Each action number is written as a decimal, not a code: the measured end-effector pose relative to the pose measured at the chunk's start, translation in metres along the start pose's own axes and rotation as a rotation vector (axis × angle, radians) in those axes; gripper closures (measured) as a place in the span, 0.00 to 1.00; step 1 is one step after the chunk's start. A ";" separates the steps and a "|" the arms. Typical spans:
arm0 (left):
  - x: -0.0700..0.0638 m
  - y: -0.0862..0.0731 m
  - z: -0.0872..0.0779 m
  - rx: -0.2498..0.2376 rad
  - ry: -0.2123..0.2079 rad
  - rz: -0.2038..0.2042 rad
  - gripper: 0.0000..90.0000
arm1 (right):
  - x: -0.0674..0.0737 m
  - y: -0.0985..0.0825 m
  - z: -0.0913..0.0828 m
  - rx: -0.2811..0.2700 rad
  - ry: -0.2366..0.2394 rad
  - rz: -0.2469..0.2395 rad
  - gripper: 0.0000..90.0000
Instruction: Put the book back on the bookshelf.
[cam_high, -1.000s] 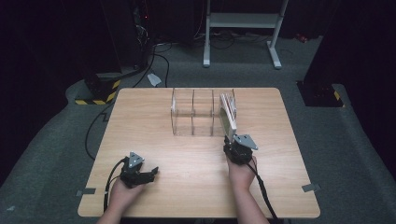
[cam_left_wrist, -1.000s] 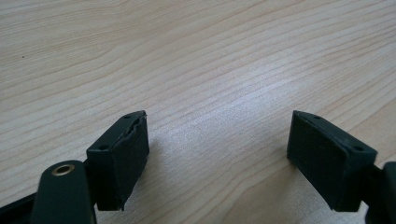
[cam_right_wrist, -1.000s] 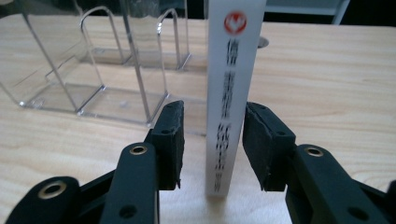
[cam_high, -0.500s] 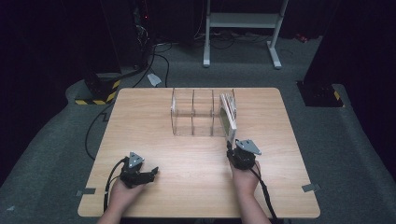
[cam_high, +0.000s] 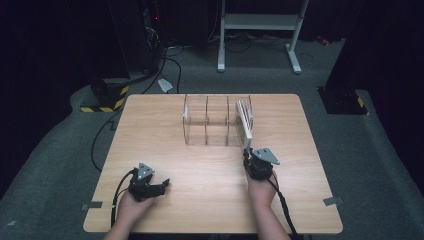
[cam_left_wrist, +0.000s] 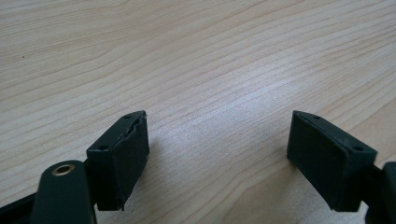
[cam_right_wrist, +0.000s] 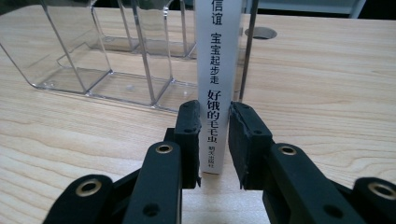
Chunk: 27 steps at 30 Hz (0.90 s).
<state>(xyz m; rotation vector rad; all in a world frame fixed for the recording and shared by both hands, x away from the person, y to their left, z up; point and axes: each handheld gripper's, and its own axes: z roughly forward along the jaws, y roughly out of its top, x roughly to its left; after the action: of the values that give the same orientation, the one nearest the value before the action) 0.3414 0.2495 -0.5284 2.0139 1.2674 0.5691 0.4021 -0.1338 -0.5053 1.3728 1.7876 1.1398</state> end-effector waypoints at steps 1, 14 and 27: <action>0.000 0.000 0.000 0.000 0.000 0.000 0.23 | 0.000 0.000 0.000 -0.001 0.000 0.000 0.81; 0.000 0.000 0.000 0.000 0.000 0.000 0.23 | 0.002 0.003 0.003 -0.004 -0.019 0.020 0.82; 0.000 0.000 0.000 0.000 0.000 0.001 0.23 | 0.008 0.006 0.007 -0.007 -0.072 0.016 0.82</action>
<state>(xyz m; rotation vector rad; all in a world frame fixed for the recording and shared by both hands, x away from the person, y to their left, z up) 0.3413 0.2495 -0.5284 2.0147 1.2668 0.5686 0.4087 -0.1239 -0.5032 1.4089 1.7227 1.0908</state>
